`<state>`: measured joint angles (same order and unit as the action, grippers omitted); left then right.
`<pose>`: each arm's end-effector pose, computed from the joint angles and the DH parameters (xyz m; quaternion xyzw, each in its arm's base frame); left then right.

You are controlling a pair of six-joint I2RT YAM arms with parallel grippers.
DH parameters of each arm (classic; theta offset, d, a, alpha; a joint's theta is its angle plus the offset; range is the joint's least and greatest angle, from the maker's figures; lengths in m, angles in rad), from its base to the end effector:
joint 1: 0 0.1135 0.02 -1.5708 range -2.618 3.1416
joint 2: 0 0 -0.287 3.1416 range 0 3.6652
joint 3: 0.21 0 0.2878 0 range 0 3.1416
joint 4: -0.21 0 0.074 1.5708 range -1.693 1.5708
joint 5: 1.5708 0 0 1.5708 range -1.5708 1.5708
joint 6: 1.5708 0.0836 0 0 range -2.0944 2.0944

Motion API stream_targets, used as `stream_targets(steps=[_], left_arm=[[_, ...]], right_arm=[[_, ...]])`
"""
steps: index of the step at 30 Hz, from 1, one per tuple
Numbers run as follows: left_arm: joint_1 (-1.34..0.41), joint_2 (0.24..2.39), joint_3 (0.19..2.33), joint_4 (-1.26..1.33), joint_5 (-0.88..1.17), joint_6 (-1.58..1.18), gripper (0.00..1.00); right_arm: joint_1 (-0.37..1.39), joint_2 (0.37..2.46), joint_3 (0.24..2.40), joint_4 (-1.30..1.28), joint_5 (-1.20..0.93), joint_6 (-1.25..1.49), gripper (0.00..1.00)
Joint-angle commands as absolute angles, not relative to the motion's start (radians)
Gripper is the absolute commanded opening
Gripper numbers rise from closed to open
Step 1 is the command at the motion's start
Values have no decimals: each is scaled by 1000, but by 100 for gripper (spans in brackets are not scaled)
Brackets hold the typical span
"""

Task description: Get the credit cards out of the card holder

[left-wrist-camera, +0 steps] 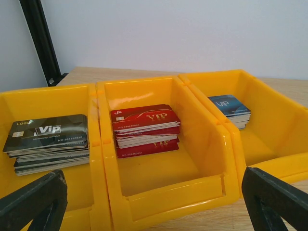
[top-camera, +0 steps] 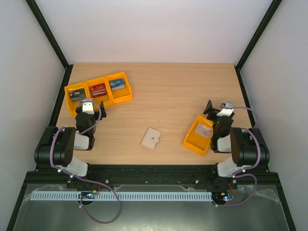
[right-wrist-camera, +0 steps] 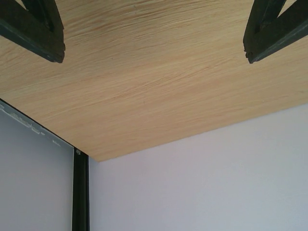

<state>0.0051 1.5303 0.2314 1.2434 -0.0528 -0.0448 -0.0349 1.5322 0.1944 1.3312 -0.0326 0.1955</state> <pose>0.2990 0.0059 0.1365 -0.0362 0.7255 0.0055 0.6872 0.2898 -0.0074 0.1392 0.0701 0.7060 0.0680 0.7015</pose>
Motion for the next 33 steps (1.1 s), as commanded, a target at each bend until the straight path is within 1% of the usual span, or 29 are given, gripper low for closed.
stream_targets(steps=[1,7,10,11,13,15,16,18,20,21,22,23,24,26,27,28,29,30,31,33], left_arm=[[9,1537,251,1262,-44,-51,100],[9,1537,252,1262,-45,-51,99],[9,1538,254,1260,-44,-51,100],[10,1535,252,1260,-42,-53,99],[26,1516,270,1227,-4,-59,100],[42,1455,365,1019,38,-62,100],[47,1429,431,882,64,-54,99],[58,1387,595,628,146,-10,99],[59,1350,773,306,243,29,99],[60,1330,890,168,291,43,100],[60,1311,961,56,336,52,99],[58,1290,1025,-49,385,57,99],[55,1269,1075,-144,428,57,99],[37,1239,1160,-309,502,40,99],[16,1232,1189,-388,527,24,99],[-6,1230,1209,-457,557,15,100],[-36,1232,1216,-518,584,7,100],[-70,1237,1211,-564,599,-13,100],[-106,1244,1195,-604,608,-28,100],[-181,1272,1144,-651,618,-65,100]], right_arm=[[-31,1530,204,1317,-12,171,98],[-31,1529,204,1316,-14,171,99],[-26,1516,210,1305,22,176,99],[-27,1481,211,1284,70,196,99],[-28,1341,244,1099,118,214,99],[-29,1196,323,903,75,286,99],[-29,1148,368,816,13,323,99],[-29,1087,475,687,-182,410,99],[-22,1072,558,627,-445,519,99],[-2,1072,598,599,-561,570,99],[33,1073,640,537,-638,597,99],[92,1069,683,448,-644,592,99],[166,1065,724,339,-603,564,99],[325,1073,789,132,-463,518,99],[393,1086,810,52,-388,523,95],[466,1110,828,-34,-312,553,89],[504,1136,838,-112,-263,589,80],[534,1164,847,-193,-228,641,74],[570,1188,844,-240,-200,681,67],[656,1222,810,-263,-156,748,59]])
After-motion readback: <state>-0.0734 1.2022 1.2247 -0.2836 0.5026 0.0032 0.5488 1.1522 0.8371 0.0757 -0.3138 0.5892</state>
